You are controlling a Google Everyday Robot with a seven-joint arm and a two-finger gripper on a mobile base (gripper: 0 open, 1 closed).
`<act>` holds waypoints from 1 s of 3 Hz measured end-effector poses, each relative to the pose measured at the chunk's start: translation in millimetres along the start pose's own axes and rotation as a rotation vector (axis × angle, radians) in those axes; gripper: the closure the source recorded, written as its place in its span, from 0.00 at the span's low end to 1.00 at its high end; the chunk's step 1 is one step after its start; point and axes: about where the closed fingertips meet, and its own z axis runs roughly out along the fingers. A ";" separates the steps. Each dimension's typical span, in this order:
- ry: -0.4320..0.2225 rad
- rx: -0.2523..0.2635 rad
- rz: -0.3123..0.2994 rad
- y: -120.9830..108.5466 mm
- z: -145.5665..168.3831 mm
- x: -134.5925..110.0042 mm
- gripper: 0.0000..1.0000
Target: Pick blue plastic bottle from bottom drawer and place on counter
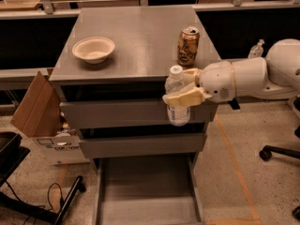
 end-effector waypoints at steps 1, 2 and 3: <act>0.000 0.000 0.000 0.0 0.0 0.0 1.00; -0.006 0.031 -0.007 -10.8 -9.5 -29.1 1.00; -0.034 0.136 0.010 -46.5 -24.2 -97.7 1.00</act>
Offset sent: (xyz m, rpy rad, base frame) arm 0.0274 -0.0078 0.0823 0.0085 -0.0480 -0.0826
